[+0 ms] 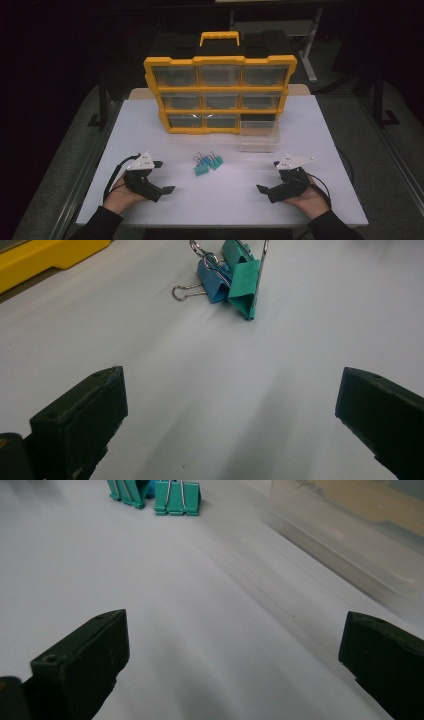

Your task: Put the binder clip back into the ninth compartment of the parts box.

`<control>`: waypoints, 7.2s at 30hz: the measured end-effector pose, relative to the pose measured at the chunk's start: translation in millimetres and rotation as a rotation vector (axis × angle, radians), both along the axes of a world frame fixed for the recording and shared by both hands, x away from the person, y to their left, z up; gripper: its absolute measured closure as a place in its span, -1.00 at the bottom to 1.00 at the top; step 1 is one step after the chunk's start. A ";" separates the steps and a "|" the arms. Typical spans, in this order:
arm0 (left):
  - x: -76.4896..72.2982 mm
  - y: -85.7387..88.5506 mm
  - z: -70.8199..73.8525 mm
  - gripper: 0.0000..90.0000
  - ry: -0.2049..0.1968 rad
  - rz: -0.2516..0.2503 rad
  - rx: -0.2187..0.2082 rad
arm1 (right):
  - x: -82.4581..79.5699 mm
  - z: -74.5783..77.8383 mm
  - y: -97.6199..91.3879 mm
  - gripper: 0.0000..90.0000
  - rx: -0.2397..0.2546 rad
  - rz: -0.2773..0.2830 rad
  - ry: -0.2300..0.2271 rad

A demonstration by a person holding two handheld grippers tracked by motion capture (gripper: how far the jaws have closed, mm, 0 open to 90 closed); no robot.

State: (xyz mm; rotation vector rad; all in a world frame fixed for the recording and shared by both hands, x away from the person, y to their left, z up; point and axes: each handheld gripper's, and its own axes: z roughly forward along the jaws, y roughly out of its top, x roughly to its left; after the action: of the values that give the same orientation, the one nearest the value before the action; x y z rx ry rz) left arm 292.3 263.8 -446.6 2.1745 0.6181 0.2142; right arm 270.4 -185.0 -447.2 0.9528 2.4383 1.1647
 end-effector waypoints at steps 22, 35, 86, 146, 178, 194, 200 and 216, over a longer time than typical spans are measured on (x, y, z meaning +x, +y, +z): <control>6.3 -10.0 5.7 -1.00 0.011 -0.026 -0.031 | -3.3 4.8 0.6 -1.00 0.033 0.008 -0.017; 7.1 -14.7 7.0 -1.00 0.012 -0.029 -0.044 | -1.3 2.7 2.7 -1.00 0.035 0.019 -0.017; 27.0 -56.7 15.9 -1.00 0.008 -0.109 -0.110 | 2.2 -3.2 6.7 -1.00 0.020 0.043 -0.010; 42.2 -88.9 4.1 0.13 -0.008 -0.164 -0.038 | 2.2 -3.4 6.1 -1.00 0.027 0.051 -0.004; 45.3 -86.2 1.0 0.82 0.019 -0.158 -0.032 | 2.0 -3.5 6.3 -1.00 0.026 0.059 -0.003; 45.9 -85.2 1.4 0.97 0.021 -0.167 -0.040 | 1.8 -3.3 6.1 -1.00 0.026 0.060 -0.004; 45.3 -83.4 5.0 0.97 0.020 -0.167 -0.058 | 1.6 -3.2 6.0 -1.00 0.027 0.061 -0.005; 43.1 -85.0 30.7 0.97 0.013 -0.192 -0.065 | 1.9 -2.9 5.6 -1.00 0.031 0.059 -0.005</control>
State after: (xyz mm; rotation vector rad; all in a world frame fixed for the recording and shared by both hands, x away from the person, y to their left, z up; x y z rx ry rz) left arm 335.4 178.9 -416.0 2.1574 0.4137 0.0763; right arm 272.3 -179.4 -450.1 0.8912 2.4674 1.2269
